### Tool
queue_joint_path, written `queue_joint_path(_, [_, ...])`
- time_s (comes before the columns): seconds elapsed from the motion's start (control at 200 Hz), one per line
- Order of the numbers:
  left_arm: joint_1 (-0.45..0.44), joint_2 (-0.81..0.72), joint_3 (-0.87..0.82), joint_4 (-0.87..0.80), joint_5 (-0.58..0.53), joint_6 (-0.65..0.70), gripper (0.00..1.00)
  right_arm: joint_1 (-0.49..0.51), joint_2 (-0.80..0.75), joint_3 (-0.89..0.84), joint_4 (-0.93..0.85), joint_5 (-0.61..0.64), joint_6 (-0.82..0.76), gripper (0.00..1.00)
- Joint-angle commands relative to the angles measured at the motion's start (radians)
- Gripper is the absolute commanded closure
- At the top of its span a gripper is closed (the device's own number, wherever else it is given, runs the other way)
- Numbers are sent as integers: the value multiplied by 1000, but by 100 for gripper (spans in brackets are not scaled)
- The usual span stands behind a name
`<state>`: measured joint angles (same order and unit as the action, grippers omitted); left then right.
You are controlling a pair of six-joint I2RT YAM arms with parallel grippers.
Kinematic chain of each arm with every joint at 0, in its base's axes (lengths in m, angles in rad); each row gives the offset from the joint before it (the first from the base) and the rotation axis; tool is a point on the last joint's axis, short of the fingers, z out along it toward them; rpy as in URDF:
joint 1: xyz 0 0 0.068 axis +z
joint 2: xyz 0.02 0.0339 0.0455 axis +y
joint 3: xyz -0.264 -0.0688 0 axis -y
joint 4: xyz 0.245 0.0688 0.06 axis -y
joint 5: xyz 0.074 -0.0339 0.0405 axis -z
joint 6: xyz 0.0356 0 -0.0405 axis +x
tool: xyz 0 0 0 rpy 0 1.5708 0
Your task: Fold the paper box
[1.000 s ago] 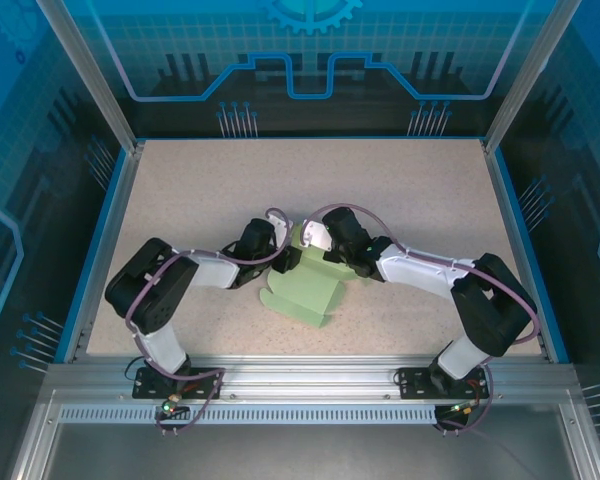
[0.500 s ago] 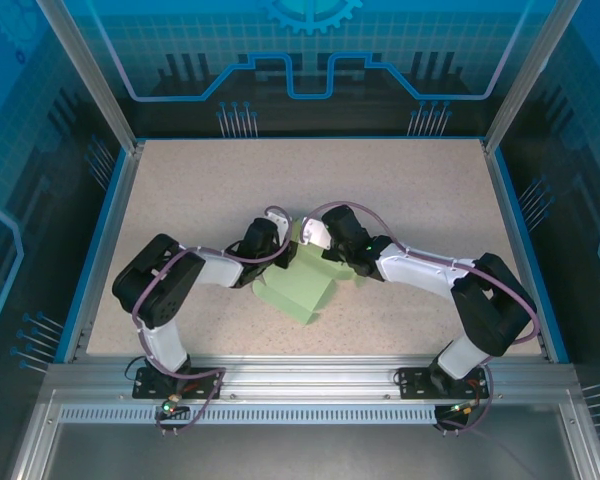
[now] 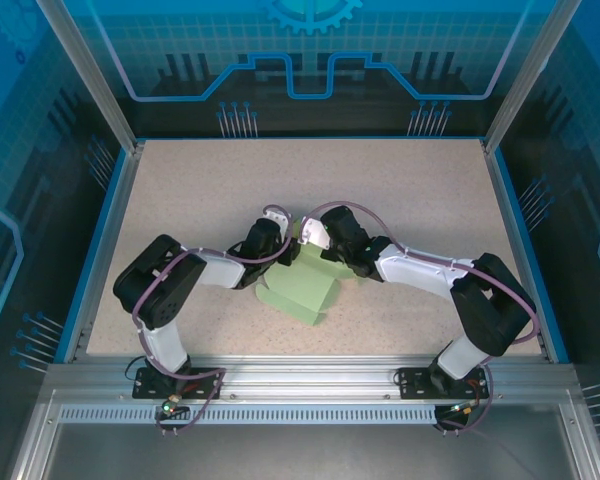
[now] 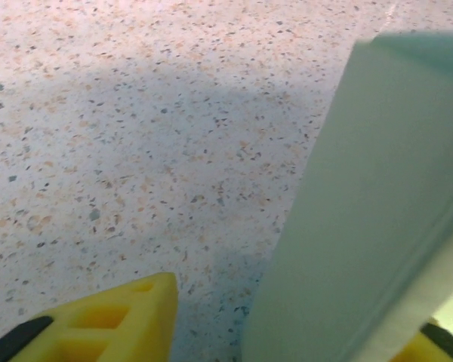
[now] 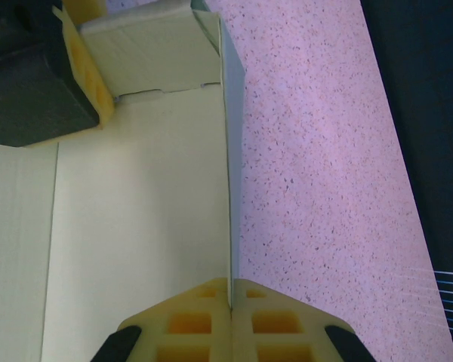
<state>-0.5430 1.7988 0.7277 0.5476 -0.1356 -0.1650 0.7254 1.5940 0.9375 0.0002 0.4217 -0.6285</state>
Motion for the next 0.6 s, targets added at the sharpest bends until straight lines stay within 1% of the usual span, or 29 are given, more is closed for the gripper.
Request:
queue_joint_path(0.0, [8,-52,-16,40,57,55,53,-6,4,9,-32,-4,-2,100])
queue_joint_path(0.095, [9,-80,-28,43,81,81,50,-8,7,15,-35,-4,-7,100])
queue_joint_path(0.17, [13,-100,-34,41,87,89,50,-8,8,16,-35,-6,-8,100])
queue_joint_path(0.405, [28,-79,-24,43,117,90,67,-9,10,20,-34,-9,-13,100])
queue_joint_path(0.595, [28,-67,-34,60,126,81,69,-9,9,23,-33,-9,-17,100])
